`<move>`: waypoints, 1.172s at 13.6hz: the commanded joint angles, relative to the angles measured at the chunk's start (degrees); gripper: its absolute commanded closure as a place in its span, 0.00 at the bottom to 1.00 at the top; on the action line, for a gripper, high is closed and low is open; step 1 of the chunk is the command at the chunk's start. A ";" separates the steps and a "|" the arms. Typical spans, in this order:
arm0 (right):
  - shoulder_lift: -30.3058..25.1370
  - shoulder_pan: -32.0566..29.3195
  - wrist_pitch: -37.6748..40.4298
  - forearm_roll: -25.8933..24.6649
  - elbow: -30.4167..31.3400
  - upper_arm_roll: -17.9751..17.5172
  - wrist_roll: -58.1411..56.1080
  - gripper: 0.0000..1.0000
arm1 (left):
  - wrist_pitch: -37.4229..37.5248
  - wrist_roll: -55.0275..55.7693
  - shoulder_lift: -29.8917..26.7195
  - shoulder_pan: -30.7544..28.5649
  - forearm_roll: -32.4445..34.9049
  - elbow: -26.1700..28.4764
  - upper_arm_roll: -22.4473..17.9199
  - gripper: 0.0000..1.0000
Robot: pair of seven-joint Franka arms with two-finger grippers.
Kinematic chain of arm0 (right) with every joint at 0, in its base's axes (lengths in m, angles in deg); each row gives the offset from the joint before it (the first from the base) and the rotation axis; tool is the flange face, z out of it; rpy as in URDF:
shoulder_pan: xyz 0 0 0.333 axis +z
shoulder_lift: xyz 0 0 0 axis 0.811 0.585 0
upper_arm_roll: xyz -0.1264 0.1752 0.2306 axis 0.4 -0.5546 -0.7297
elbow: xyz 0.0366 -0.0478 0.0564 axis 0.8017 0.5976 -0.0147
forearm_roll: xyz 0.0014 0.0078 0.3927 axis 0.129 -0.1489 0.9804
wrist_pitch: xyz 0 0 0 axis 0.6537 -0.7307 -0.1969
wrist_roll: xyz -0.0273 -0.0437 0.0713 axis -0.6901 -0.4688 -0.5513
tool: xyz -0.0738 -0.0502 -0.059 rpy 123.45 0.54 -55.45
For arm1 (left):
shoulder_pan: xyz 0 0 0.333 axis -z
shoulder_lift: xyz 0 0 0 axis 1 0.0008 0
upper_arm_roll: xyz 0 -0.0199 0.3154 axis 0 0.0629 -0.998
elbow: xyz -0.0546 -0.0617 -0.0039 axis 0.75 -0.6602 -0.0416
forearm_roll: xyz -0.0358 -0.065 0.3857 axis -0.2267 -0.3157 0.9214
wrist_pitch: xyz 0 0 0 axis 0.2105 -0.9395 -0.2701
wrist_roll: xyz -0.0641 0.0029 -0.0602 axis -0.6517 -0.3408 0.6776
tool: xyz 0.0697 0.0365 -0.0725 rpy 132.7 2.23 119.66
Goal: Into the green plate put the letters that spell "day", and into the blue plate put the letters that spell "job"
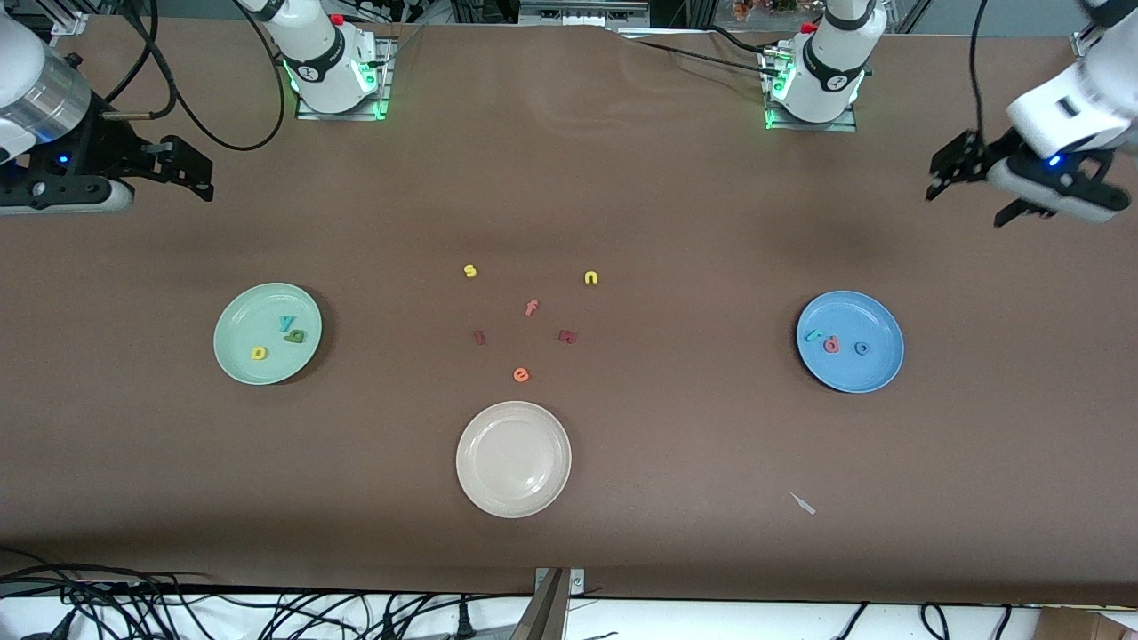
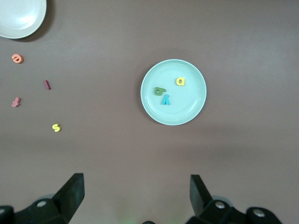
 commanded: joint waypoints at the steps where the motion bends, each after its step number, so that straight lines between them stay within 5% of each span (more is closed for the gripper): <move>1: -0.34 -0.23 0.28 1.00 0.22 -0.04 -0.97 0.00 | 10.76 3.54 1.74 -1.32 3.13 -8.14 1.37 0.00; 9: -0.34 0.30 0.63 0.83 -0.05 1.28 -0.62 0.00 | 12.20 19.95 4.82 -0.53 3.57 -12.21 4.27 0.00; 16: -0.17 0.30 0.63 0.74 -0.04 1.81 0.08 0.00 | 12.47 21.04 5.09 -0.53 3.58 -12.30 4.45 0.00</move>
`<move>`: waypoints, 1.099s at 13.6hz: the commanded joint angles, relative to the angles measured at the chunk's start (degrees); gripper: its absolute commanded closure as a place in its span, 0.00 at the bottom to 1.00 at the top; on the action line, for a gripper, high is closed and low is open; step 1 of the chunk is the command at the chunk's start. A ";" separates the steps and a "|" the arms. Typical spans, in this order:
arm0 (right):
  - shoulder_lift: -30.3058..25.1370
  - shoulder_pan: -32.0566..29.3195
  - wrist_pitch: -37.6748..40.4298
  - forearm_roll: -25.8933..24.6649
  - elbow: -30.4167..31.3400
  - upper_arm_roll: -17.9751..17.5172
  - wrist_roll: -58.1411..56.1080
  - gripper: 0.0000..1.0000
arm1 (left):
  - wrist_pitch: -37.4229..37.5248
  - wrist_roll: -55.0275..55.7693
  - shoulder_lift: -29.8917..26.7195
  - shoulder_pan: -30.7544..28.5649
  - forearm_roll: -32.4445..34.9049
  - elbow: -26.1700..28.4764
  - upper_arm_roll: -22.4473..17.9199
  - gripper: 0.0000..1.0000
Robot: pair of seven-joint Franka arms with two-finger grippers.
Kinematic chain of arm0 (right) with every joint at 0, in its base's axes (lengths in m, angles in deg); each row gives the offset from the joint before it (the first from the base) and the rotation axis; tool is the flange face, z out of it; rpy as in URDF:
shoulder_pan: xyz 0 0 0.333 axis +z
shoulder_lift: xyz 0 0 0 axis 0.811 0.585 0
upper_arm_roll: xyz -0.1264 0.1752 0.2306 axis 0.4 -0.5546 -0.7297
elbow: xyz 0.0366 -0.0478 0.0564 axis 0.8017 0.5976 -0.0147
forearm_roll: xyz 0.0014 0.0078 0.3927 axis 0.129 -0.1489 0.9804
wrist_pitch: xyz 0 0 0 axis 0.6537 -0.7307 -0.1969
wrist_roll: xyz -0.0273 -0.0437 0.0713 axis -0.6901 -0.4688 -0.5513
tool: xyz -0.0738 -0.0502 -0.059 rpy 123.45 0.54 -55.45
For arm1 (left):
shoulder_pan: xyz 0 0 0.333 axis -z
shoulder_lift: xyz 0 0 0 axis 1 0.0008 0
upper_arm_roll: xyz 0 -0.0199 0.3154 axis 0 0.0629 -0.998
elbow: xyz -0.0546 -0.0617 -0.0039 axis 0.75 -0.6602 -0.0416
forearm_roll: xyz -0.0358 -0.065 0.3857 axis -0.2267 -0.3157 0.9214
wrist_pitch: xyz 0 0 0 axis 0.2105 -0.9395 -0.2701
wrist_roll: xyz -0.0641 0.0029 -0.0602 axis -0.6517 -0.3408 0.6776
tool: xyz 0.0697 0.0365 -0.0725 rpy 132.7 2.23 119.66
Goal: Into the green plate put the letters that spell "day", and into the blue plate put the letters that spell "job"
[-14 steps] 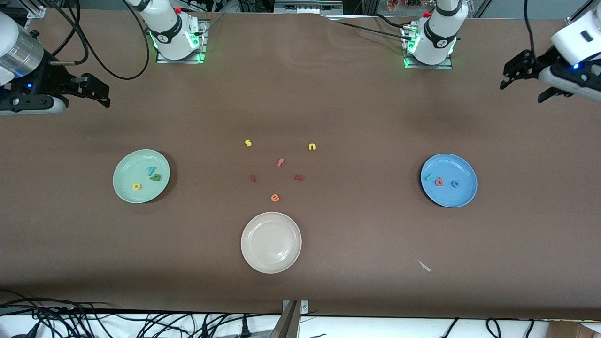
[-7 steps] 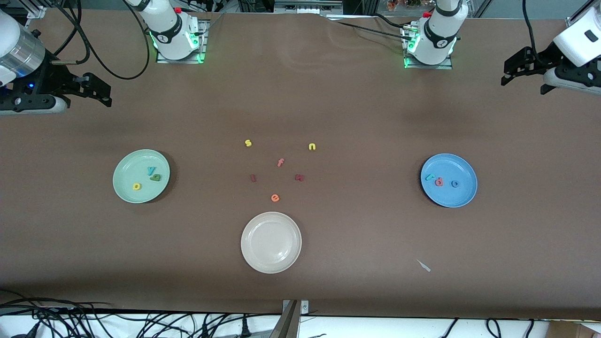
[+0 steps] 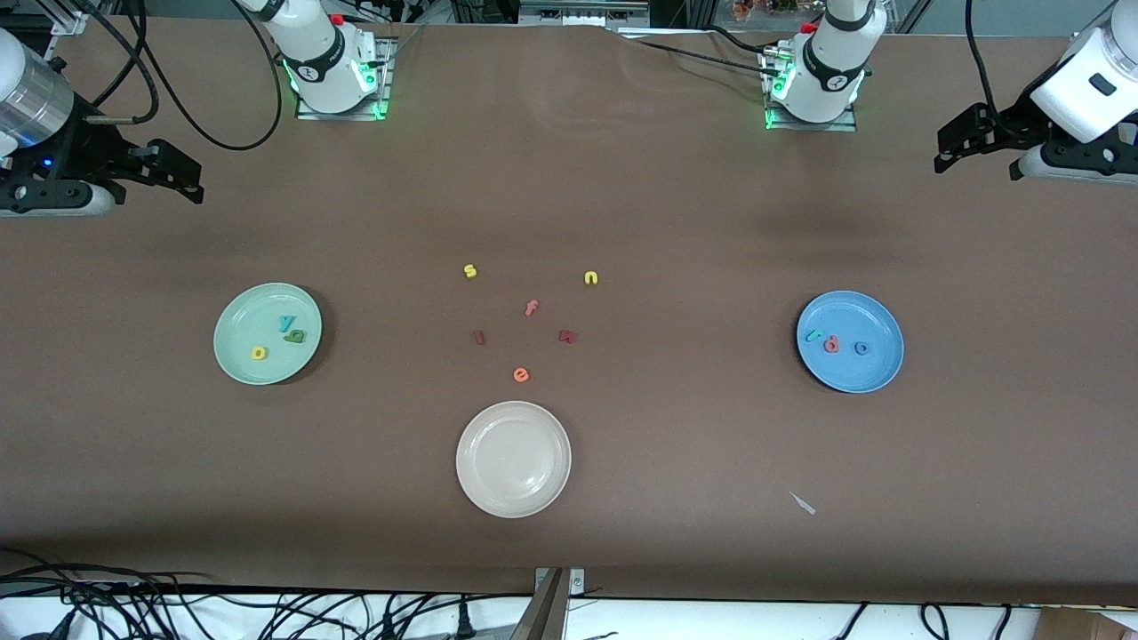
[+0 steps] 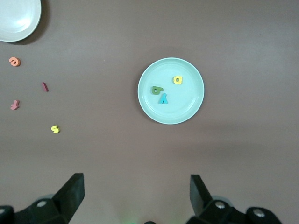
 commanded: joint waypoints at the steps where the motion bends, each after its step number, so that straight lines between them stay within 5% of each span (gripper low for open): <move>1: -0.14 0.23 0.62 0.29 -0.07 0.45 0.14 0.00 | 1.46 0.73 0.93 0.02 2.15 -1.93 0.27 0.00; 15: 0.65 0.23 0.79 0.38 -0.07 0.36 0.31 0.00 | 1.46 0.38 1.46 -0.24 2.15 -2.63 0.27 0.00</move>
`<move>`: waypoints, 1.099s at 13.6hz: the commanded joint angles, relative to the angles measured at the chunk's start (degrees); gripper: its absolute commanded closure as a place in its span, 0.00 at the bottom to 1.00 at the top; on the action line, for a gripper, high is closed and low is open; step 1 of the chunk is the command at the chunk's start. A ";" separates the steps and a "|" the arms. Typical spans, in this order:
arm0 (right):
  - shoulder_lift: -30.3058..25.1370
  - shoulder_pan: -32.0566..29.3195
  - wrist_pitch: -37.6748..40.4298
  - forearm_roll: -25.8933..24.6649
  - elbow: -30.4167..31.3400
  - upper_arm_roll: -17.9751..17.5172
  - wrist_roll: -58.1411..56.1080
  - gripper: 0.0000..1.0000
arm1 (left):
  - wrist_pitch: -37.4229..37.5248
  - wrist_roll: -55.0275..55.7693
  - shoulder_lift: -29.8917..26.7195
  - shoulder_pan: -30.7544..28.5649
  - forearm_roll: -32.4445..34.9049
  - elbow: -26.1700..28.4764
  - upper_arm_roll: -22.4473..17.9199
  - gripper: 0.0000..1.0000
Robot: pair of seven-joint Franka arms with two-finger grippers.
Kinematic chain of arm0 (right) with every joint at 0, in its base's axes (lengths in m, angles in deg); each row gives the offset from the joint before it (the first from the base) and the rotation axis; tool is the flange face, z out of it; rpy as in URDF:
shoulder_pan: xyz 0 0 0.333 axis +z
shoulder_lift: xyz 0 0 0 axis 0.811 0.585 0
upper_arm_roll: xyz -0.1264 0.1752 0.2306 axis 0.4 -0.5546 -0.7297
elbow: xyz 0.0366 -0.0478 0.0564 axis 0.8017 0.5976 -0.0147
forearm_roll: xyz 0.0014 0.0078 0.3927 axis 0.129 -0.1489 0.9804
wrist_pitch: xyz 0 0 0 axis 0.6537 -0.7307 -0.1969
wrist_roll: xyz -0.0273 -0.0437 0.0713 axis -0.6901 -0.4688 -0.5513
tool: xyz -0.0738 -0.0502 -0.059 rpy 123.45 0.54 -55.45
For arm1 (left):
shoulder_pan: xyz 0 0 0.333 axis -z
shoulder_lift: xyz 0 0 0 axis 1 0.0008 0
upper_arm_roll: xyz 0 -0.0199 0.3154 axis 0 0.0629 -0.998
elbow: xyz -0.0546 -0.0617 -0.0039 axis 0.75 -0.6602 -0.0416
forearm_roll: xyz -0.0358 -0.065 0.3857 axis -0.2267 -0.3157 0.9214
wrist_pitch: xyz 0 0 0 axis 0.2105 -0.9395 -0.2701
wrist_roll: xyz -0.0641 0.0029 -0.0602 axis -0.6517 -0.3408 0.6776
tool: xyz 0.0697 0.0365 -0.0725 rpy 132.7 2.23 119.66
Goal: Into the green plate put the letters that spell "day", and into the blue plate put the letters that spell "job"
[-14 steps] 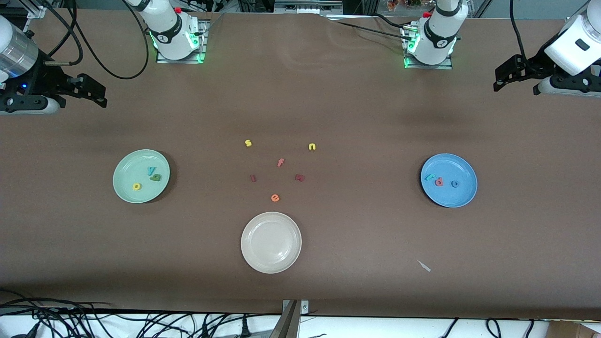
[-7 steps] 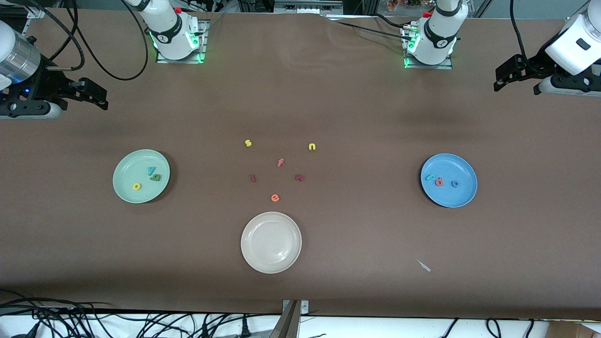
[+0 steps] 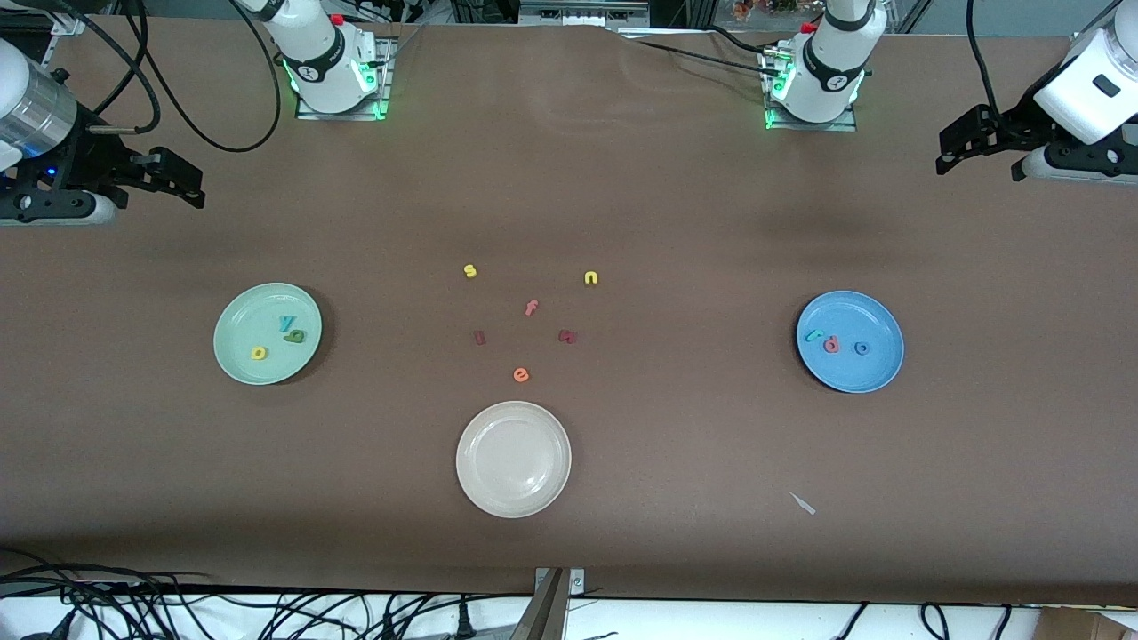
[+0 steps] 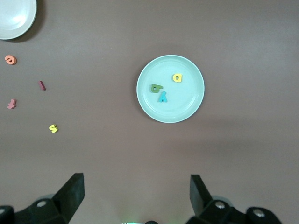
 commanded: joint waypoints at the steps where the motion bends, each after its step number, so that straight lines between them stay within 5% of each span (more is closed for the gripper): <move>1: -0.23 0.22 0.74 0.38 -0.11 0.20 0.37 0.00 | 1.41 0.33 1.00 -0.19 2.14 -2.09 0.32 0.00; 15: -0.23 0.22 0.74 0.38 -0.02 0.20 0.37 0.00 | 2.20 0.60 1.00 -0.36 2.14 -2.09 0.32 0.00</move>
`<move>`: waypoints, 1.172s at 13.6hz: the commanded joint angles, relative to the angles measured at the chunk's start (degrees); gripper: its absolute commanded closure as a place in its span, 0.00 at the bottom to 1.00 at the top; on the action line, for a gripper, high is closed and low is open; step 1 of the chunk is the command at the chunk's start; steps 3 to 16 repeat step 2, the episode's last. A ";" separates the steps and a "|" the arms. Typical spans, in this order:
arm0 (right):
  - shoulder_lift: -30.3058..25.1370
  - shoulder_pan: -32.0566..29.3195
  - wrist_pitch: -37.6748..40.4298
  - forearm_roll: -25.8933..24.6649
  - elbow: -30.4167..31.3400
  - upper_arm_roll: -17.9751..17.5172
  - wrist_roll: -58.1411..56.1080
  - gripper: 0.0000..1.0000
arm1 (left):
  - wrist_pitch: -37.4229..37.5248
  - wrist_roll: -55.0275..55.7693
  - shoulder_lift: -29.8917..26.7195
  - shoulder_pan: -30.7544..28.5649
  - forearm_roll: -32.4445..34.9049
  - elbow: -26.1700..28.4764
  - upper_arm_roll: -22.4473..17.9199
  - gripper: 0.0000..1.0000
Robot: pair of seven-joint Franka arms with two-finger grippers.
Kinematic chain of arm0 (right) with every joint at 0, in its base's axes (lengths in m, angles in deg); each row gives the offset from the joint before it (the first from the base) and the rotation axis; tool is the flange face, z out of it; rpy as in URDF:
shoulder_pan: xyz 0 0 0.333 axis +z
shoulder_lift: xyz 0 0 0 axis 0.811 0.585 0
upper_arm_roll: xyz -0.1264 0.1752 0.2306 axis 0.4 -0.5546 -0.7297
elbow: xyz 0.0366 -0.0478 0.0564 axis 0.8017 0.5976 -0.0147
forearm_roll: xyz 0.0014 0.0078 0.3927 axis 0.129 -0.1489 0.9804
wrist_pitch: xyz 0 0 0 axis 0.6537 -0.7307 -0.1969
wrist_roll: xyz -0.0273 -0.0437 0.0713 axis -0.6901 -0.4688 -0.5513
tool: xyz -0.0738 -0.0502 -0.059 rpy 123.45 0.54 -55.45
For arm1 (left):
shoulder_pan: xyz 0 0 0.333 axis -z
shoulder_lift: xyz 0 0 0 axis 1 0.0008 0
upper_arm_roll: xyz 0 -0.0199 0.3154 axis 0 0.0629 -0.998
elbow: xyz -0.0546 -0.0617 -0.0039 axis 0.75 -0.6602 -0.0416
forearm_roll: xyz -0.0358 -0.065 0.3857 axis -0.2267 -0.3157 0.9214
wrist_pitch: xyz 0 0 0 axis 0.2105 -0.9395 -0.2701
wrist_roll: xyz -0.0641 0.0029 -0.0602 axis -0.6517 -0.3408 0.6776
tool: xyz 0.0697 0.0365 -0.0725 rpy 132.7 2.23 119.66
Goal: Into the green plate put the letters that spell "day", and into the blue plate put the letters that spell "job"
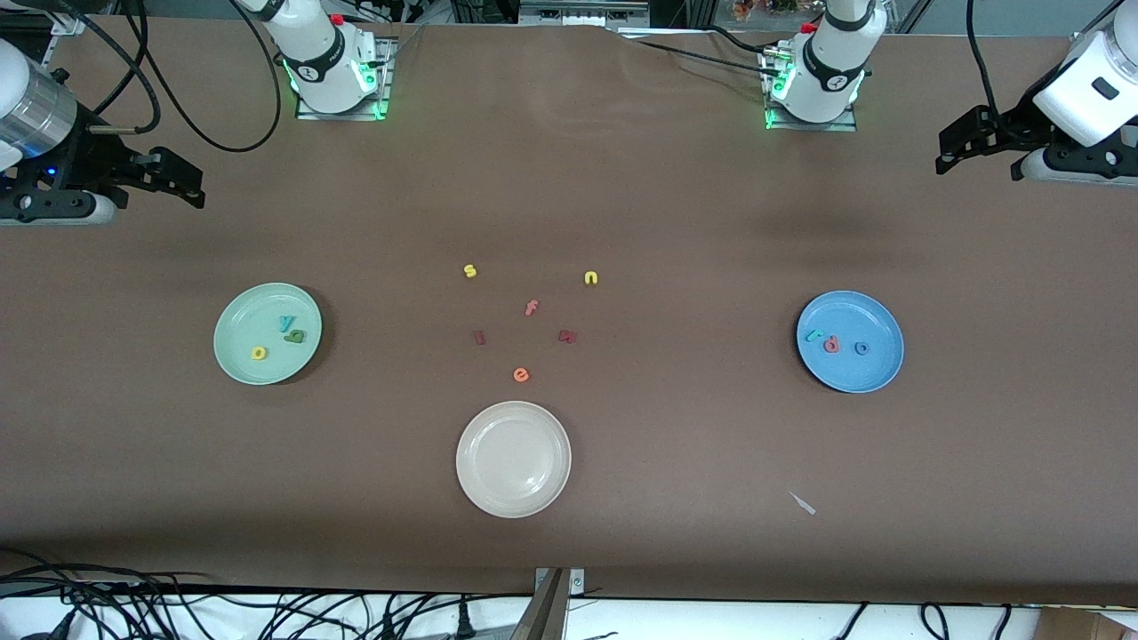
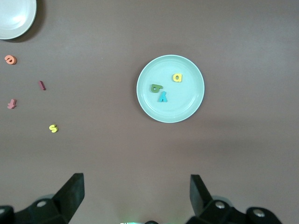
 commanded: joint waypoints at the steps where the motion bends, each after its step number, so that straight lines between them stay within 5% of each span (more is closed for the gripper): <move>1: -0.23 0.22 0.71 0.38 -0.02 0.20 0.35 0.00 | 1.66 0.49 0.90 -0.29 2.14 -2.03 0.37 0.00; 16: -0.23 0.13 0.71 0.38 -0.02 0.20 0.26 0.00 | 1.66 0.49 0.90 -0.29 2.14 -1.95 0.37 0.00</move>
